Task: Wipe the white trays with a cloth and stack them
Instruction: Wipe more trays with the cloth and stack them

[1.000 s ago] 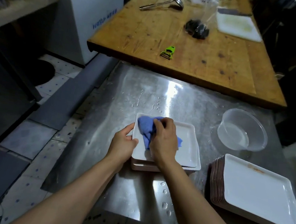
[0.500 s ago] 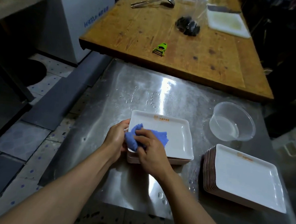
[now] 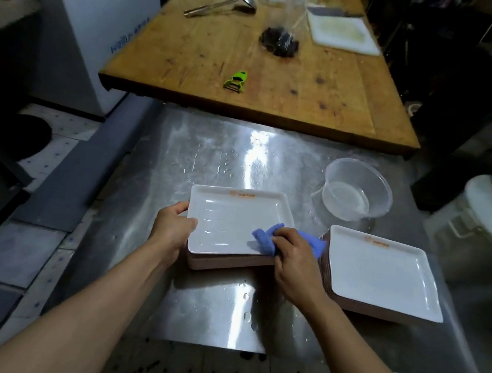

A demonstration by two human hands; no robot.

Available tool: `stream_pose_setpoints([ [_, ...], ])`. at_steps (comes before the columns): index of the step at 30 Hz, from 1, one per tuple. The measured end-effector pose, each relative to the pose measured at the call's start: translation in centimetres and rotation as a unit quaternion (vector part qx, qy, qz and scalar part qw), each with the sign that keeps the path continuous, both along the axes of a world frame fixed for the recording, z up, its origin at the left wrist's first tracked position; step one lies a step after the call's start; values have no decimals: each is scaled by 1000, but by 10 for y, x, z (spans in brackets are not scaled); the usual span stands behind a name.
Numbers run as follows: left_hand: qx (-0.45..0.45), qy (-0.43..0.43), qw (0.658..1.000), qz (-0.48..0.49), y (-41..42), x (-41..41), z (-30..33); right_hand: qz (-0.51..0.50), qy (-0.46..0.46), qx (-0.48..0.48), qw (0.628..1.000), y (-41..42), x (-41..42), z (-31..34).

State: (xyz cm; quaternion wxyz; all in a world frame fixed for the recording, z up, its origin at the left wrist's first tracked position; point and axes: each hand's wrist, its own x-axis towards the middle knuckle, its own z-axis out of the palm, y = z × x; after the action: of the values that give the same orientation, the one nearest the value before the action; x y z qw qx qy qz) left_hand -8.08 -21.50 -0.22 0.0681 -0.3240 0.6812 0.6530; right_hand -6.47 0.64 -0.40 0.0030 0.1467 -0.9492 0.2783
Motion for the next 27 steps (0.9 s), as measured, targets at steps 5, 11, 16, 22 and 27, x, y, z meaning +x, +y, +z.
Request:
stream_pose_setpoints([
  [5,-37,-9,999,-4,0,-2,-3,26,-17,30,999,11,-33,-10],
  [11,-41,-7,999,-1,-2,-3,-8,-56,9,26,998,-9,-76,-19],
  [16,-42,7,999,19,0,-4,-11,0,43,96,994,-6,-70,-17],
  [22,-25,4,999,31,3,0,-12,0,-35,2,999,-33,-37,-15],
  [27,0,17,999,28,2,2,-10,125,-57,-74,988,-85,-14,-14],
])
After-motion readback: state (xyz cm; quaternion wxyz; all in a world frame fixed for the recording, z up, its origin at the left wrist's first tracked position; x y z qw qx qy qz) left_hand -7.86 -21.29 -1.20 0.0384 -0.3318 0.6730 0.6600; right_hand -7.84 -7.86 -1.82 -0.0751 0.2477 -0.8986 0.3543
